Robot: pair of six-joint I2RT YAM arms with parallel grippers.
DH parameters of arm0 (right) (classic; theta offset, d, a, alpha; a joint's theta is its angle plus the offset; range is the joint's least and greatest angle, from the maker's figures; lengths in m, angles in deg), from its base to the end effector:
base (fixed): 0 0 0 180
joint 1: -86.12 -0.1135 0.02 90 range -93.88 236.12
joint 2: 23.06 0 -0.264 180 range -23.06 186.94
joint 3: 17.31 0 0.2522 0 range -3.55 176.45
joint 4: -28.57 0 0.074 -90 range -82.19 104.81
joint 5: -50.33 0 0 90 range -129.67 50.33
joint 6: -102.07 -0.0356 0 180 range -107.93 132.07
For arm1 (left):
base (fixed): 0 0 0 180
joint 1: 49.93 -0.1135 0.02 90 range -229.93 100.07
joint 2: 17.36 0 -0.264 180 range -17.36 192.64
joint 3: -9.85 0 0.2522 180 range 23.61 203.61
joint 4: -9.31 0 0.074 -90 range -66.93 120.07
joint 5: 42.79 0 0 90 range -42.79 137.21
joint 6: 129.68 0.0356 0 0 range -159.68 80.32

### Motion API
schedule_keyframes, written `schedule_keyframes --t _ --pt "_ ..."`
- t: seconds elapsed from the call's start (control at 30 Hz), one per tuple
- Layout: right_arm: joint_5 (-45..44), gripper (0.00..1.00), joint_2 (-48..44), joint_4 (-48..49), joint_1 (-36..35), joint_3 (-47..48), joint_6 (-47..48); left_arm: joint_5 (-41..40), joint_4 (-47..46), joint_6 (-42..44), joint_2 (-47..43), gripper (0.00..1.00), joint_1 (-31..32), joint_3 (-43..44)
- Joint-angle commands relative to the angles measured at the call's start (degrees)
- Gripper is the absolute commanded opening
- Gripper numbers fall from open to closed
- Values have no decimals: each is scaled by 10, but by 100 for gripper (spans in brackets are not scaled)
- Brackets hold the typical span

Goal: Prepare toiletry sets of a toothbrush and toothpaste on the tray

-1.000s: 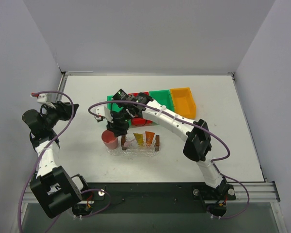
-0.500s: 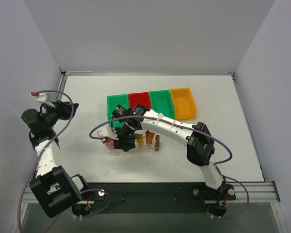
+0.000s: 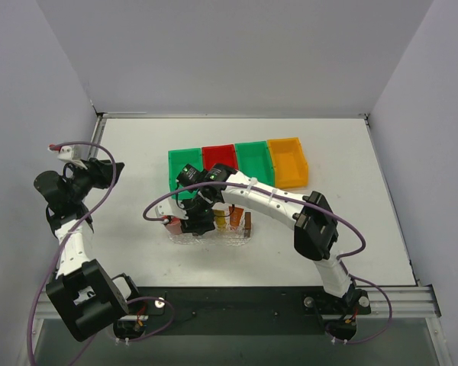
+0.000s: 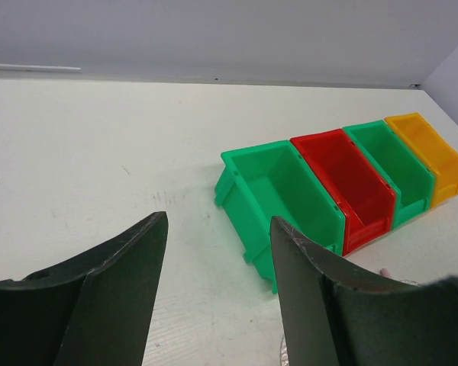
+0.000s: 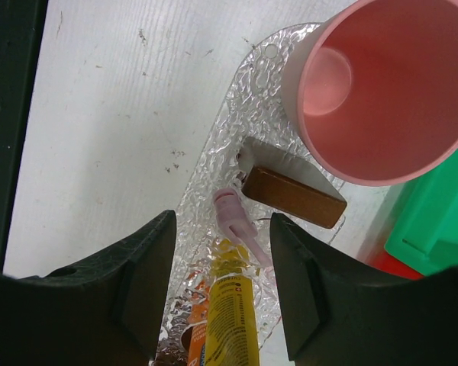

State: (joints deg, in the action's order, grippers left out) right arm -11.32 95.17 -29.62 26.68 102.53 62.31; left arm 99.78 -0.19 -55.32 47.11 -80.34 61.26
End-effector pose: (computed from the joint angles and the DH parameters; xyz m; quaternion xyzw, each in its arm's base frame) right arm 0.2168 0.4004 0.2653 -0.7997 0.4772 0.2561 0.2591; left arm 0.2276 0.1008 0.2888 0.0235 0.7199 -0.2411 0.6504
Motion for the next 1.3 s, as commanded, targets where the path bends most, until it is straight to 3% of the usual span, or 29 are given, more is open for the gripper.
schedule_keyframes --t 0.0,1.27 --pt "4 48 -11 -20 -1 -2 14 10 -15 10 2 66 2 20" --pt "0 38 31 -20 -3 -1 26 12 -18 14 6 66 0 14"
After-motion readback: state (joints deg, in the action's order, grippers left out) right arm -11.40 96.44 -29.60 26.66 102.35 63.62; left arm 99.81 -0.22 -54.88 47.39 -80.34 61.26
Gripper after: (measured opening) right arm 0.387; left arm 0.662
